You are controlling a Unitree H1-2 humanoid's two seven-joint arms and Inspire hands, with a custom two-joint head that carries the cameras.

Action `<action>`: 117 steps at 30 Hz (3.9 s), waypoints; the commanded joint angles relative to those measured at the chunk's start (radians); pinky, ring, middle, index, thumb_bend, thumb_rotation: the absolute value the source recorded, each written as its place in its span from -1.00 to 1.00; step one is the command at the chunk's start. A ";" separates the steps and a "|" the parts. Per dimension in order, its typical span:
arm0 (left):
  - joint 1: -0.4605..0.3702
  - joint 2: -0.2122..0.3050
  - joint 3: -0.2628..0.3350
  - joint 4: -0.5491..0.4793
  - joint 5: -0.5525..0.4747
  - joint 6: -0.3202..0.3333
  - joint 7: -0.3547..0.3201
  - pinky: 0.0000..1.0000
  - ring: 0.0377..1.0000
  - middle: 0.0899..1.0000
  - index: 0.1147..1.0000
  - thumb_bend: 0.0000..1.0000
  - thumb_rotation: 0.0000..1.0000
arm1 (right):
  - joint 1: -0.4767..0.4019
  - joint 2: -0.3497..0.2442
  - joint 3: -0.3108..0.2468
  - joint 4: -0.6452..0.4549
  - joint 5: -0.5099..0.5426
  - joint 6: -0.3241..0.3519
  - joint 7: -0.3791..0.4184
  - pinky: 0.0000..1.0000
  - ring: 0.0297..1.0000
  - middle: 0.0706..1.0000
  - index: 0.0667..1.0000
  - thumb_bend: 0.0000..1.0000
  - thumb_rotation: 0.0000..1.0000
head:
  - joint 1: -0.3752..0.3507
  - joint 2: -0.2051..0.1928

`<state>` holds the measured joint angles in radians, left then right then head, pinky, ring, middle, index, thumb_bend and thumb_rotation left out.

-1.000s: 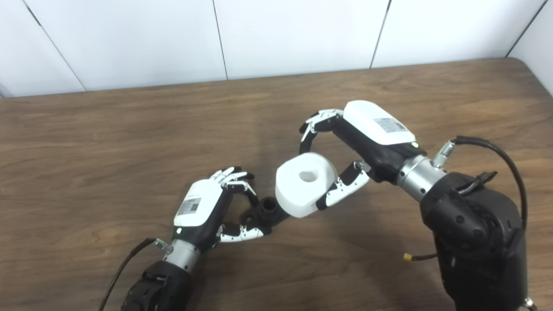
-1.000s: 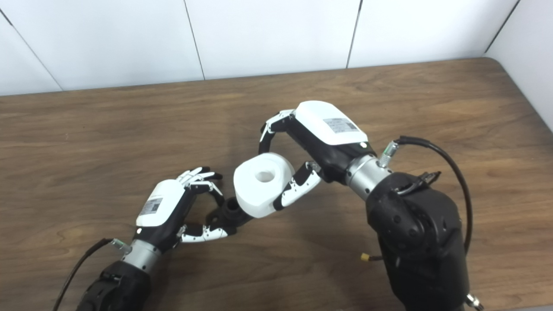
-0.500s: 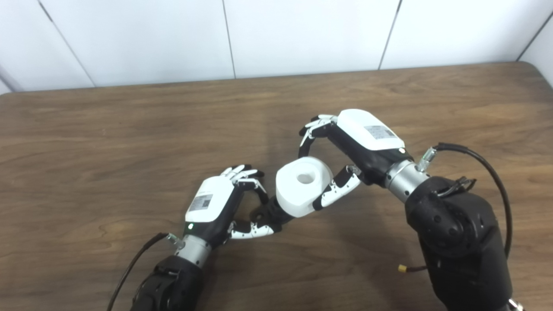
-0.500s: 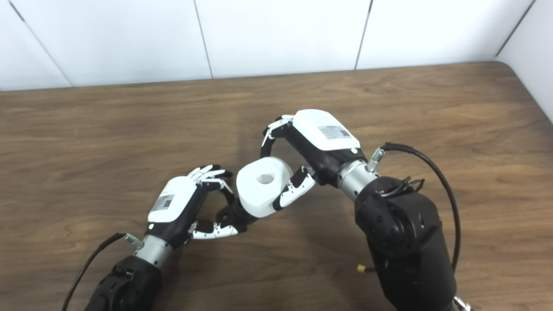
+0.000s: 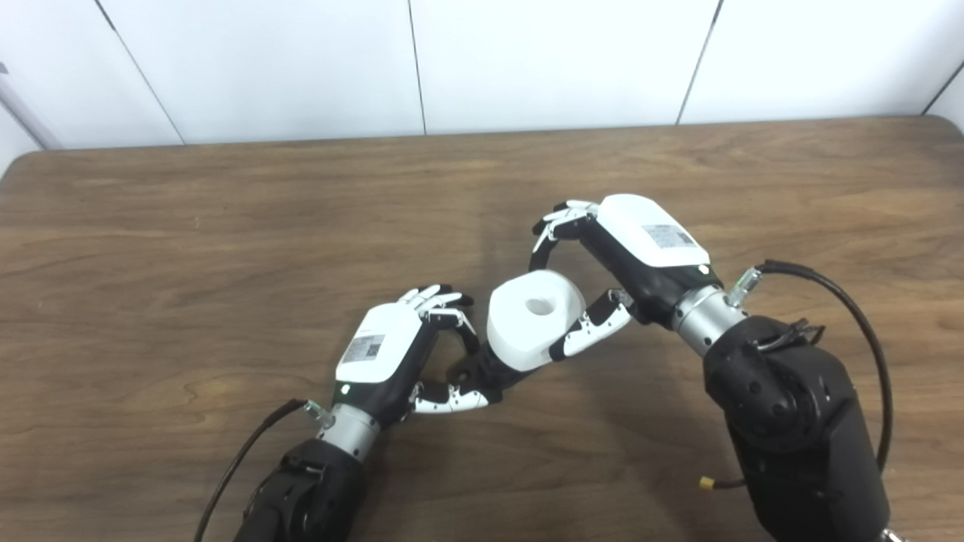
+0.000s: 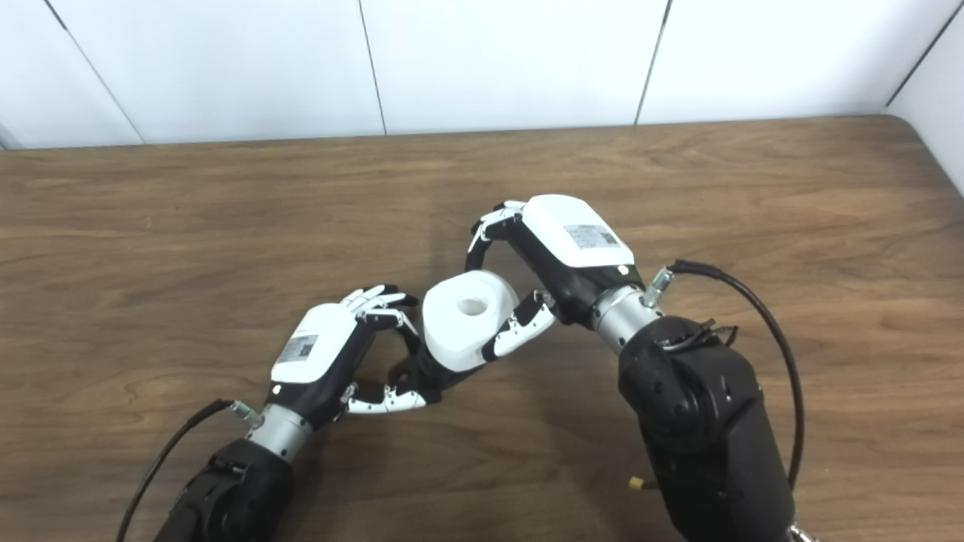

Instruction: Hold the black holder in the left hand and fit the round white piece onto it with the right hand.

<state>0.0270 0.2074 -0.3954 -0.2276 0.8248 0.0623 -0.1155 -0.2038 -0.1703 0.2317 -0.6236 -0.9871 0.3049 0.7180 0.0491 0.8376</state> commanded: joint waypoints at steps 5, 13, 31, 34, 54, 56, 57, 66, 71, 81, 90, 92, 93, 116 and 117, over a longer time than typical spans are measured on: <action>0.019 0.001 -0.028 0.049 0.009 0.024 -0.050 0.84 0.82 0.63 -0.16 0.04 -0.90 | -0.065 0.002 -0.012 -0.051 0.014 0.000 0.011 0.64 0.79 0.56 -0.11 0.05 -0.73 | 0.000 -0.001; 0.017 0.003 -0.026 0.052 0.003 0.024 -0.050 0.83 0.81 0.62 -0.16 0.04 -0.90 | -0.107 0.012 -0.010 -0.089 0.004 0.005 0.045 0.60 0.78 0.54 -0.11 0.05 -0.73 | -0.011 0.000; 0.014 0.008 -0.026 0.054 0.003 0.018 -0.050 0.82 0.82 0.62 -0.16 0.04 -0.89 | -0.117 0.036 -0.010 -0.136 -0.014 0.018 0.126 0.59 0.79 0.54 -0.11 0.05 -0.73 | -0.014 0.007; 0.014 0.007 -0.026 0.052 0.005 0.021 -0.050 0.82 0.82 0.62 -0.16 0.05 -0.90 | -0.106 0.042 -0.007 -0.131 -0.022 0.013 0.129 0.58 0.79 0.54 -0.11 0.05 -0.73 | -0.012 0.010; 0.014 0.000 -0.025 0.056 0.007 0.027 -0.048 0.83 0.82 0.63 -0.16 0.05 -0.89 | -0.051 0.061 0.028 -0.051 -0.023 -0.041 0.043 0.60 0.77 0.53 -0.11 0.05 -0.73 | 0.001 0.010; 0.015 -0.002 -0.024 0.057 0.004 0.026 -0.045 0.83 0.82 0.63 -0.16 0.04 -0.90 | -0.048 0.064 0.030 -0.043 -0.024 -0.045 0.033 0.60 0.77 0.53 -0.11 0.05 -0.73 | 0.002 0.004; 0.016 -0.003 -0.023 0.058 0.002 0.026 -0.044 0.83 0.83 0.63 -0.16 0.04 -0.90 | -0.047 0.064 0.031 -0.040 -0.025 -0.046 0.030 0.59 0.78 0.53 -0.11 0.05 -0.73 | 0.004 0.002; 0.012 -0.008 -0.026 0.068 0.009 0.025 -0.037 0.81 0.81 0.62 -0.16 0.05 -0.90 | -0.046 0.063 0.046 -0.031 -0.021 -0.056 0.010 0.58 0.77 0.54 -0.11 0.05 -0.73 | 0.001 -0.002; 0.011 -0.008 -0.025 0.066 0.008 0.027 -0.040 0.81 0.81 0.63 -0.16 0.05 -0.90 | -0.047 0.056 0.047 -0.026 -0.030 -0.059 0.006 0.55 0.76 0.53 -0.11 0.05 -0.73 | -0.002 0.000; 0.014 -0.014 -0.023 0.065 0.007 0.028 -0.035 0.82 0.82 0.63 -0.16 0.05 -0.90 | -0.030 0.036 0.048 -0.023 -0.022 -0.066 0.003 0.60 0.78 0.53 -0.11 0.05 -0.73 | 0.001 -0.001; 0.019 -0.010 -0.022 0.041 0.010 0.037 -0.051 0.81 0.82 0.63 -0.16 0.04 -0.90 | -0.022 0.015 0.046 -0.032 -0.025 -0.064 0.011 0.58 0.78 0.52 -0.11 0.05 -0.73 | -0.018 0.003; 0.019 -0.009 -0.022 0.041 0.009 0.038 -0.053 0.81 0.81 0.63 -0.16 0.04 -0.90 | -0.019 0.013 0.045 -0.034 -0.019 -0.063 0.010 0.57 0.78 0.53 -0.11 0.05 -0.73 | -0.019 0.002; 0.019 -0.008 -0.021 0.042 0.009 0.038 -0.054 0.81 0.82 0.63 -0.16 0.04 -0.90 | -0.018 0.011 0.045 -0.035 -0.017 -0.063 0.008 0.57 0.78 0.53 -0.11 0.05 -0.73 | -0.020 0.001; 0.014 -0.008 -0.025 0.046 0.008 0.034 -0.057 0.79 0.82 0.63 -0.16 0.04 -0.90 | -0.004 0.020 0.071 -0.016 -0.016 -0.077 -0.015 0.54 0.75 0.54 -0.11 0.05 -0.73 | -0.024 0.002; 0.013 -0.009 -0.025 0.046 0.009 0.035 -0.057 0.79 0.82 0.63 -0.16 0.04 -0.90 | -0.003 0.018 0.071 -0.014 -0.015 -0.078 -0.018 0.54 0.75 0.54 -0.11 0.05 -0.73 | -0.025 0.002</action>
<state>0.0152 0.1918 -0.4009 -0.2131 0.8286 0.0611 -0.1138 -0.1957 -0.1563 0.2970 -0.6296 -1.0069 0.2569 0.7206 0.0245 0.8391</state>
